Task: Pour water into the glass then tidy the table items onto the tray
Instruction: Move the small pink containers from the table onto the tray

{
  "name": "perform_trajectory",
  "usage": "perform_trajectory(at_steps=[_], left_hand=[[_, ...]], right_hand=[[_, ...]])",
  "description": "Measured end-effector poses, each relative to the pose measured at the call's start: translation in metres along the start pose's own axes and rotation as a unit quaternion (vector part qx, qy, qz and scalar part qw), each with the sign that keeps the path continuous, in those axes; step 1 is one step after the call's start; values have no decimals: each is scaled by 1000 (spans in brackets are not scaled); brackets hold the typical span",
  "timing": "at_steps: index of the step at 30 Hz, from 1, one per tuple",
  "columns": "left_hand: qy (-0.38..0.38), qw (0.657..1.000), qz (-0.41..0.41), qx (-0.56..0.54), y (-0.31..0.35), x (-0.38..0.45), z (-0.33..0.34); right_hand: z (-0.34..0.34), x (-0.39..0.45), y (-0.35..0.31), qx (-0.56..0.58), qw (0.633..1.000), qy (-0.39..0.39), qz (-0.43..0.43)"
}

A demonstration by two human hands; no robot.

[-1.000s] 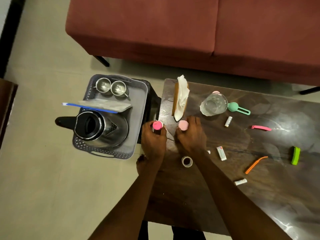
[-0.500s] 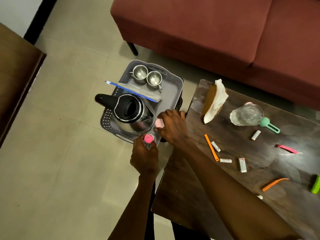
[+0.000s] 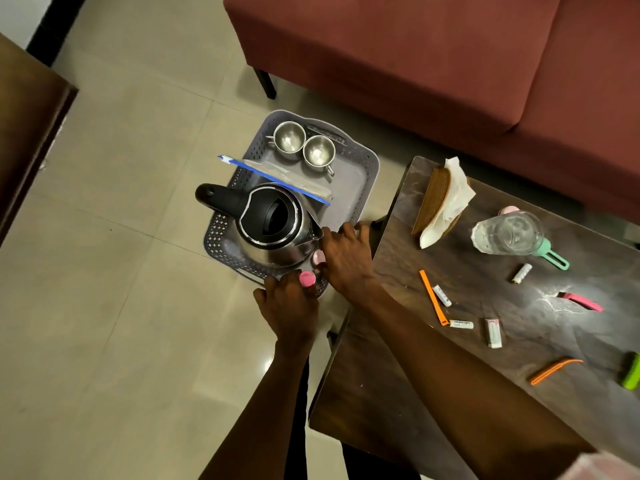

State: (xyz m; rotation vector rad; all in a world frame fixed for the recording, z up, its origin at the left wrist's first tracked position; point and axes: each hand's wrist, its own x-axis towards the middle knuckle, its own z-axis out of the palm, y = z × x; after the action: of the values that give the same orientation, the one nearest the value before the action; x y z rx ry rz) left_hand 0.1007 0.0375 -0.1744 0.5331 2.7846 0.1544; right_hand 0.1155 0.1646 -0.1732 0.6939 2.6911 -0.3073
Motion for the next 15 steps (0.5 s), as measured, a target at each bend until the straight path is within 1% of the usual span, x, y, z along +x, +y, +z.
perform_trajectory(at_steps=[5, 8, 10, 15], left_hand=[[10, 1000, 6, -23, -3, 5, 7], [-8, 1000, 2, -7, -5, 8, 10], [-7, 1000, 4, -12, -5, 9, 13], [-29, 999, 14, 15, -11, 12, 22]], right_hand=[[8, 1, -5, 8, 1000, -10, 13], [13, 1, -5, 11, 1000, -20, 21], [18, 1, -5, 12, 999, -25, 23], [18, -1, -7, 26, 999, -19, 33]])
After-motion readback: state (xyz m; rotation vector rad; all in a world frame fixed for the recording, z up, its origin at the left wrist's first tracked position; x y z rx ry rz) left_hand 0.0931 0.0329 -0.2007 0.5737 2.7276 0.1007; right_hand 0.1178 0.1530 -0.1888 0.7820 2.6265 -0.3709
